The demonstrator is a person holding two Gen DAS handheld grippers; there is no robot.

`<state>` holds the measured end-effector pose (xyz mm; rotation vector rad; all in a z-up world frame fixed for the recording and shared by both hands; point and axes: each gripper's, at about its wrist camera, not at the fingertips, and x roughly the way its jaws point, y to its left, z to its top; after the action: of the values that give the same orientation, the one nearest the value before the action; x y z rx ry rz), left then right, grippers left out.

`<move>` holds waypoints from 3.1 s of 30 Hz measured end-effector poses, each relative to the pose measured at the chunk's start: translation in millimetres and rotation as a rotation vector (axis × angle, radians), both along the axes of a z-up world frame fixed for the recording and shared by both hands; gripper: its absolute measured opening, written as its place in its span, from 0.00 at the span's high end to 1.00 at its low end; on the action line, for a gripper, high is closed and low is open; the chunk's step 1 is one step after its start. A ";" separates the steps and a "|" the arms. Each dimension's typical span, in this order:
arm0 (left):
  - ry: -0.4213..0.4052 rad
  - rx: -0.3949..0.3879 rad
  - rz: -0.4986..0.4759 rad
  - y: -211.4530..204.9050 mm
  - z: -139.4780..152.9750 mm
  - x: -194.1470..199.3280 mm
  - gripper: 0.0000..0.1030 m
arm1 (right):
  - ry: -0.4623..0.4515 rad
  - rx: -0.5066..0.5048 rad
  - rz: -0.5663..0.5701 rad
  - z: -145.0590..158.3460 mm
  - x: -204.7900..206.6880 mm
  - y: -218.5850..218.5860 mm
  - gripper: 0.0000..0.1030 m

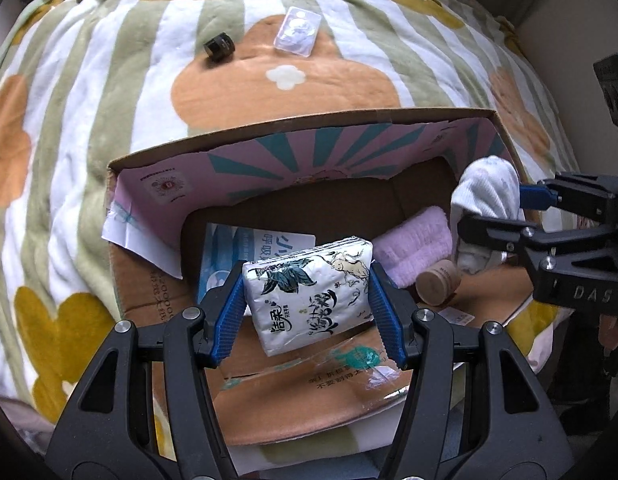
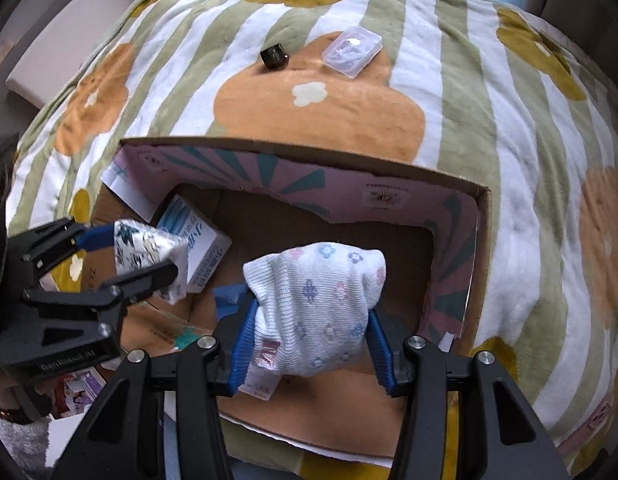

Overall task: Organize objects
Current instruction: 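Carry the tissue pack and sock bundle into the cardboard box and open both tools, then lift both tools out of the box toward the black cap and clear case, then grasp the black lens cap with the left tool while the right tool grasps the clear floss-pick case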

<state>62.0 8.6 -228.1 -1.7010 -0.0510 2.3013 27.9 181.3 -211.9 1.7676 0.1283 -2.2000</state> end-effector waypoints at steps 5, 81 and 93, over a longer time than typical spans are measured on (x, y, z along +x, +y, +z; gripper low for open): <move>0.012 0.003 -0.008 3.7 5.8 -1.8 0.33 | 0.027 -0.011 -0.016 7.1 -5.5 -2.3 0.53; 0.192 -0.127 -0.098 -22.7 -18.5 -260.0 0.06 | 0.402 0.114 0.483 7.8 -201.0 -17.6 0.01; 0.172 -0.196 -0.141 -20.7 -71.1 -296.2 0.15 | 0.409 0.135 0.598 -42.9 -238.0 -38.2 0.01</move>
<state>-234.2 -12.1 -299.2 -1.5298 0.3286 2.4007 -210.1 143.1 -254.8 1.1028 0.8003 -2.0798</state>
